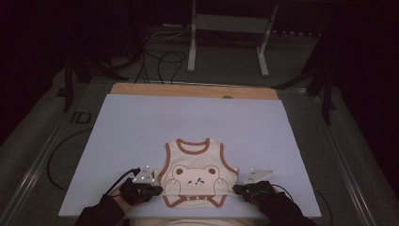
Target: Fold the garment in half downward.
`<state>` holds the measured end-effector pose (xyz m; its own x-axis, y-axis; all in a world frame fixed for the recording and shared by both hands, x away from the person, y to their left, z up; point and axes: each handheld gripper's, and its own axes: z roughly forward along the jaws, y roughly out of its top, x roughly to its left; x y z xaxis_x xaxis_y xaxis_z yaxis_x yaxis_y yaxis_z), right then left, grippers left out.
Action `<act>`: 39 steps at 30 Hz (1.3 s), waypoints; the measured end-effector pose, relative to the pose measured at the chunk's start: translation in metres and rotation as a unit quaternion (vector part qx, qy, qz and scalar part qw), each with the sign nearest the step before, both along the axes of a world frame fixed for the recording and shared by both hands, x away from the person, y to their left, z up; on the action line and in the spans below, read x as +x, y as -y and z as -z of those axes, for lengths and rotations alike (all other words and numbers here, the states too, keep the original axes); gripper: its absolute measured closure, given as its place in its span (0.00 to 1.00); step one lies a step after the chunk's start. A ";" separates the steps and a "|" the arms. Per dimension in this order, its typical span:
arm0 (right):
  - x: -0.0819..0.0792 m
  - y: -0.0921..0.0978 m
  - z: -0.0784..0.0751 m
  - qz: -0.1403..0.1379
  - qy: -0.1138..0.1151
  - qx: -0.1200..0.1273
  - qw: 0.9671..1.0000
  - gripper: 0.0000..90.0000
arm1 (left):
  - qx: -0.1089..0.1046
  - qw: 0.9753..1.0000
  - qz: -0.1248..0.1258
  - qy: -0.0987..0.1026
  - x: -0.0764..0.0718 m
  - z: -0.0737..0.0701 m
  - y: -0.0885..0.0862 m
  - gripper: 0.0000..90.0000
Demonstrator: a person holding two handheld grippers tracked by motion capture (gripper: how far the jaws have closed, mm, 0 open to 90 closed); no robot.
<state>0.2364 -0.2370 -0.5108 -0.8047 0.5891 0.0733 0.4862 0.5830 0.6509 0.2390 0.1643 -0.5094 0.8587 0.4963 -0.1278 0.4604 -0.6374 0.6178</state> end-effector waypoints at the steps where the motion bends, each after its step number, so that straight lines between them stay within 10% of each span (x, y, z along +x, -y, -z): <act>1: 0.000 0.000 -0.001 0.000 -0.002 0.001 1.000 0.81 | -0.001 1.000 0.002 0.002 0.000 -0.001 0.000 0.90; 17: 0.001 0.003 -0.025 0.002 0.012 0.044 0.999 0.14 | -0.019 0.999 0.008 0.043 0.003 -0.035 -0.004 0.24; 24: 0.008 0.004 -0.040 0.003 0.026 0.060 0.998 0.11 | -0.028 0.998 0.012 0.049 0.012 -0.052 -0.005 0.01; 39: 0.032 0.007 -0.079 -0.005 0.080 0.063 0.995 0.11 | -0.034 0.996 0.025 0.077 0.039 -0.083 -0.005 0.00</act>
<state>0.2689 -0.2439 -0.4319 -0.8181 0.5749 0.0156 0.3643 0.4970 0.7876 0.2776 0.1689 -0.4267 0.8938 0.4478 -0.0244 0.3260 -0.6112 0.7212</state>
